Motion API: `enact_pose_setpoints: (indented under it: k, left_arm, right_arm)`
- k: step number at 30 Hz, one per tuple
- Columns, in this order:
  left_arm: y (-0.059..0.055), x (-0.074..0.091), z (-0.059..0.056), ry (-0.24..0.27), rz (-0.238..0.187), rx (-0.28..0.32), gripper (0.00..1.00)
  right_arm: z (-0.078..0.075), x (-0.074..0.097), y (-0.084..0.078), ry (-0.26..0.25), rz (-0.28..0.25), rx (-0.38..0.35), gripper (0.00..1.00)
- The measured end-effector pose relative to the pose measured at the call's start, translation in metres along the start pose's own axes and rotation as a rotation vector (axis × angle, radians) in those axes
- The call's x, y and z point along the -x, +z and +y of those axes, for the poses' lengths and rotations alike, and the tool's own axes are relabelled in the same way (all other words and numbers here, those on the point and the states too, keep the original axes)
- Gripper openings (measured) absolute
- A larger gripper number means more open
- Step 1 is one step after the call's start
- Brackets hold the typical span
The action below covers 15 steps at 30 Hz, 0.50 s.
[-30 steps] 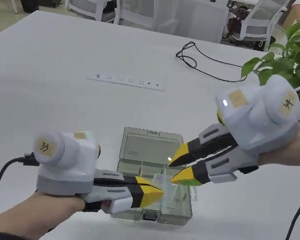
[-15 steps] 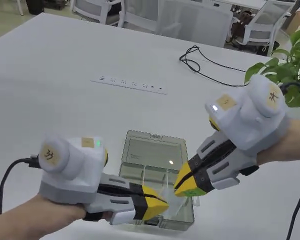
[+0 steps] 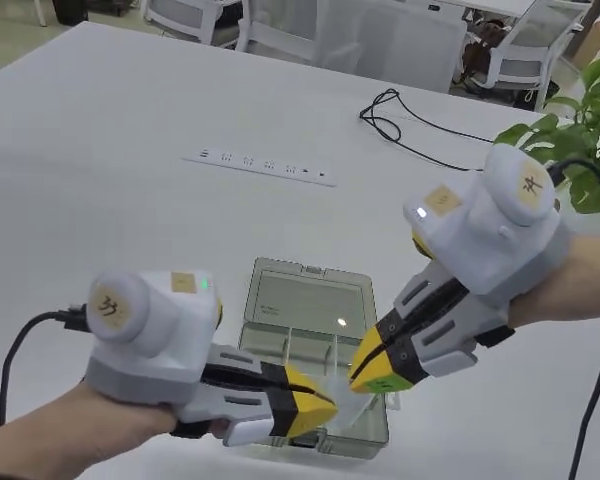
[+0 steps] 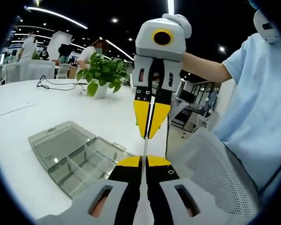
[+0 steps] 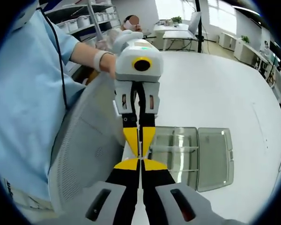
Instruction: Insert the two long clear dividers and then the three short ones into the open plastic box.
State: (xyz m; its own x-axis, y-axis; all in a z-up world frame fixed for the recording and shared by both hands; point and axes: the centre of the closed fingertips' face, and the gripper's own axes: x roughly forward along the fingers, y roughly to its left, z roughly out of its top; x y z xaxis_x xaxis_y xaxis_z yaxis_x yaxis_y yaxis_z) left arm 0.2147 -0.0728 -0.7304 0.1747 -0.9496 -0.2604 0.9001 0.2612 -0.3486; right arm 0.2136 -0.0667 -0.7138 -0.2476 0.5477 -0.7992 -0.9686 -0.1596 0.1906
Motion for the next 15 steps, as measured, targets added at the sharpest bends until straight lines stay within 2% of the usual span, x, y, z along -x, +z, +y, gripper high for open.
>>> enact_pose_setpoints:
  k: [2, 6, 8, 10, 11, 15]
  left_arm:
    - [0.0, 0.0, 0.005, 0.027, 0.0, -0.009, 0.0]
    - [-0.002, 0.003, 0.012, 0.07, 0.008, -0.001, 0.18]
    - [-0.004, 0.006, 0.014, 0.083, 0.011, -0.001, 0.22]
    - [-0.005, 0.01, 0.022, 0.129, 0.005, 0.003, 0.33]
    - [-0.006, 0.013, 0.024, 0.147, 0.004, 0.004, 0.37]
    - [-0.008, 0.02, 0.032, 0.197, 0.001, 0.012, 0.48]
  right_arm:
    - [-0.001, 0.001, 0.0, -0.004, 0.0, -0.006, 0.02]
    - [-0.012, 0.005, -0.005, -0.051, 0.032, -0.012, 0.02]
    - [-0.02, 0.007, -0.009, -0.081, 0.046, -0.033, 0.02]
    - [-0.026, 0.009, -0.014, -0.101, 0.061, -0.039, 0.02]
    - [-0.032, 0.01, -0.018, -0.132, 0.081, -0.051, 0.02]
    - [-0.038, 0.01, -0.029, -0.151, 0.122, -0.05, 0.02]
